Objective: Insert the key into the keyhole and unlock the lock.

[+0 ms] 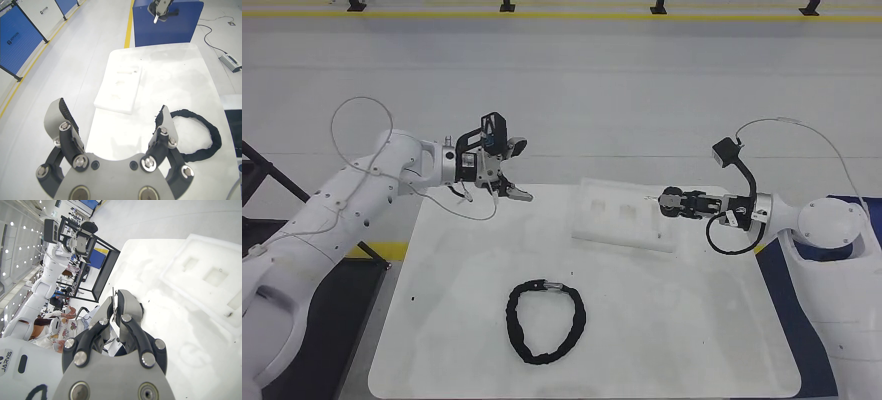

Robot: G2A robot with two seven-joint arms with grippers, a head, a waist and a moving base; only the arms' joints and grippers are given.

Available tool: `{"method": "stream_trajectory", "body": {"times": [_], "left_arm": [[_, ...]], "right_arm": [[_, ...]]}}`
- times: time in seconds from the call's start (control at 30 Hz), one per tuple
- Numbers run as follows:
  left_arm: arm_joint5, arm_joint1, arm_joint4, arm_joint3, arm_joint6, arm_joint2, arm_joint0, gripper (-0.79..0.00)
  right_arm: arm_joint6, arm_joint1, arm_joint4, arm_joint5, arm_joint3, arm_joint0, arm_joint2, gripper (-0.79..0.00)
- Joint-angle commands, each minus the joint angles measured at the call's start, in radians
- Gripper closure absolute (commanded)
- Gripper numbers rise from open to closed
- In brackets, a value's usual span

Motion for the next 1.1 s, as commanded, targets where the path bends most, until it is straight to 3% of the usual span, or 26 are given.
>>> {"method": "stream_trajectory", "body": {"times": [0.0,0.2,0.43,0.73,1.07], "left_arm": [[0.0,0.0,0.024,0.001,0.011,-0.004,0.027,-0.785],[0.068,-0.01,0.176,0.0,0.094,0.001,0.116,-0.785],[0.043,-0.032,0.312,0.029,0.169,0.017,0.173,-0.785],[-0.026,-0.075,0.454,0.053,0.233,0.039,0.201,-0.785],[-0.026,-0.147,0.518,0.104,0.268,0.1,0.242,-0.785]], "right_arm": [[0.0,0.0,0.0,0.0,0.0,0.0,0.0,0.0],[0.0,0.0,0.0,0.0,0.0,0.0,0.0,0.0],[0.0,0.0,0.0,0.0,0.0,0.0,0.0,0.0],[0.0,0.0,0.0,0.0,0.0,0.0,0.0,0.0],[0.0,0.0,0.0,0.0,0.0,0.0,0.0,0.0]]}}
